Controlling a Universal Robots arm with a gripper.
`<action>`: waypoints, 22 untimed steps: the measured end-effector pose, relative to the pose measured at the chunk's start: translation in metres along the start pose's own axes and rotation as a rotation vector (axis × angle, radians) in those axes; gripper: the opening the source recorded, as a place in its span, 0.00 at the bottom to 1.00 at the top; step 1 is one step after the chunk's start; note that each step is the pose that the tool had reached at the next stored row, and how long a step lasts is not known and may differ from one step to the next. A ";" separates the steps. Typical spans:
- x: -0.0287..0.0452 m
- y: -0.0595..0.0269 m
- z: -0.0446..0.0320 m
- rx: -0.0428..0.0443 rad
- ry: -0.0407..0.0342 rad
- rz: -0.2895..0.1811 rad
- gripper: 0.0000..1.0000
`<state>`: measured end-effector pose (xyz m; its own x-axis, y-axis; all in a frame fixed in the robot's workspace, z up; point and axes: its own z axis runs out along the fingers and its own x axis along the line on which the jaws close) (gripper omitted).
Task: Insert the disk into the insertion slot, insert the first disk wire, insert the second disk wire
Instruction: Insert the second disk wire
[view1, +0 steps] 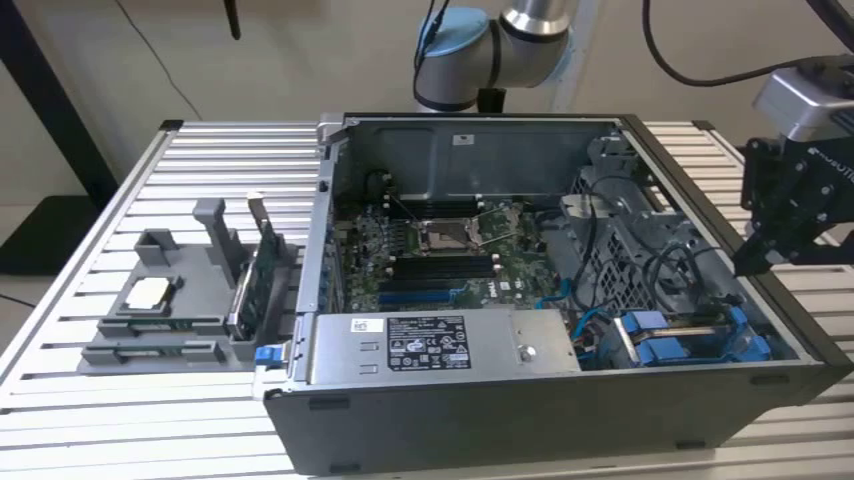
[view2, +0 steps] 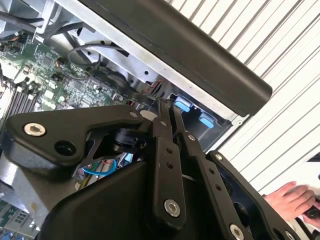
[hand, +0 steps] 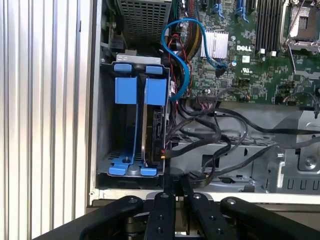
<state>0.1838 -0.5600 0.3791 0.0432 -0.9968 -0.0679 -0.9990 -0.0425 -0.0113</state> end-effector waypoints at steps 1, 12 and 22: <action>0.0000 0.0008 -0.0003 0.0000 -0.0001 0.000 0.16; -0.0012 0.0143 -0.0065 0.0001 0.0001 0.000 0.16; -0.0035 0.0289 -0.0166 0.0006 -0.0001 0.009 0.16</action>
<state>0.1546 -0.5589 0.3955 0.0343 -0.9971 -0.0680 -0.9994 -0.0336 -0.0113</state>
